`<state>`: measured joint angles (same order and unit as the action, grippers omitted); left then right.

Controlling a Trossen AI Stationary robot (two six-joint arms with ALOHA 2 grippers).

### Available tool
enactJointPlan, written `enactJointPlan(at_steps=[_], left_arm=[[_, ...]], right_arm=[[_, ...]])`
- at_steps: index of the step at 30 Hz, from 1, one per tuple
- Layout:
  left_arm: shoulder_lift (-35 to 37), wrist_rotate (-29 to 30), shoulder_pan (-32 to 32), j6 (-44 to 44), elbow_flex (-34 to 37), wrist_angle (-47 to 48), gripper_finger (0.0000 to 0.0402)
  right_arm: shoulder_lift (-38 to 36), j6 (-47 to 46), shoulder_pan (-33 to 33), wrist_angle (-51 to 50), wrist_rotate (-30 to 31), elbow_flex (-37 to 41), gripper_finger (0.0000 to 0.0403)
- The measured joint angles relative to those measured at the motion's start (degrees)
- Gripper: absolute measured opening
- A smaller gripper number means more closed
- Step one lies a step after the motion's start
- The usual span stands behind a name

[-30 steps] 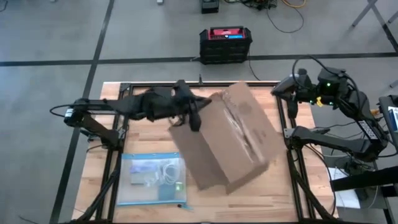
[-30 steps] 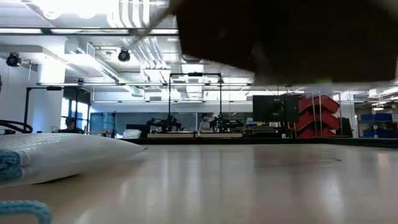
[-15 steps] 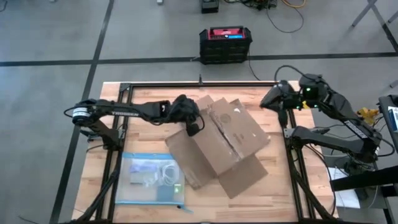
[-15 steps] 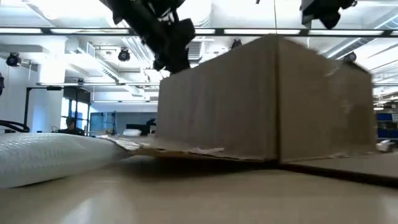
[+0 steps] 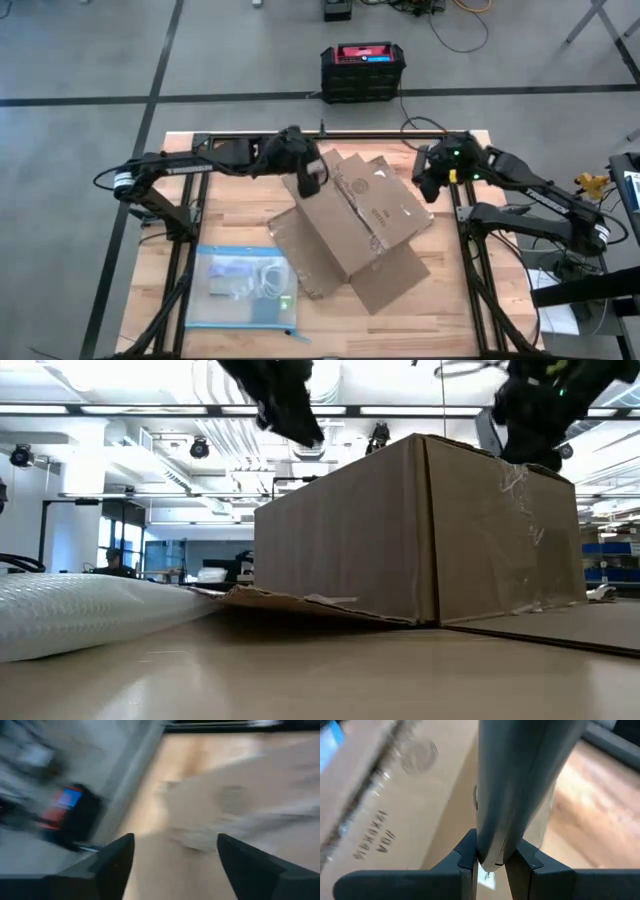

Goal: Unpack boxes
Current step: Break down the cardboard box until it is fully flat

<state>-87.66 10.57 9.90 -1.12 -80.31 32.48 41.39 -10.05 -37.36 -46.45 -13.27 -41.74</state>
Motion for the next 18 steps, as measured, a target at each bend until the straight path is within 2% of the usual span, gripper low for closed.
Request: enactJointPlan(at_steps=[1, 3, 6, 10, 12, 14, 18], left_arm=[[0.2, -1.8, -2.0, 3.3, 0.3, 2.7, 0.0286], [0.3, -1.3, -7.5, 8.9, 2.7, 6.2, 0.0288], [0.1, 3.3, -17.1, 17.3, 7.6, 8.7, 0.0280], [0.2, 11.7, -27.5, 30.2, 14.4, 5.4, 0.0259], [0.2, 15.3, -28.8, 34.8, 17.9, 2.2, 0.0247], [0.2, 15.9, -28.0, 37.0, 21.5, -2.3, 0.0235], [0.2, 15.9, -22.7, 31.0, 28.5, -14.2, 0.0210]], right_arm=[[0.1, -0.5, 0.0, 0.1, 0.0, 0.8, 0.0047], [-0.2, -1.3, 0.0, -0.2, -0.2, 2.2, 0.0047], [-0.8, -2.9, 0.3, -0.4, -0.2, 3.9, 0.0047], [-1.2, -6.2, 3.5, -1.2, -0.1, 6.9, 0.0047], [-1.6, -8.4, 6.4, -1.1, 0.0, 7.8, 0.0047], [-1.6, -10.8, 9.9, -1.2, 1.1, 8.3, 0.0047], [-1.6, -16.1, 18.5, -1.1, 3.8, 8.4, 0.0047]])
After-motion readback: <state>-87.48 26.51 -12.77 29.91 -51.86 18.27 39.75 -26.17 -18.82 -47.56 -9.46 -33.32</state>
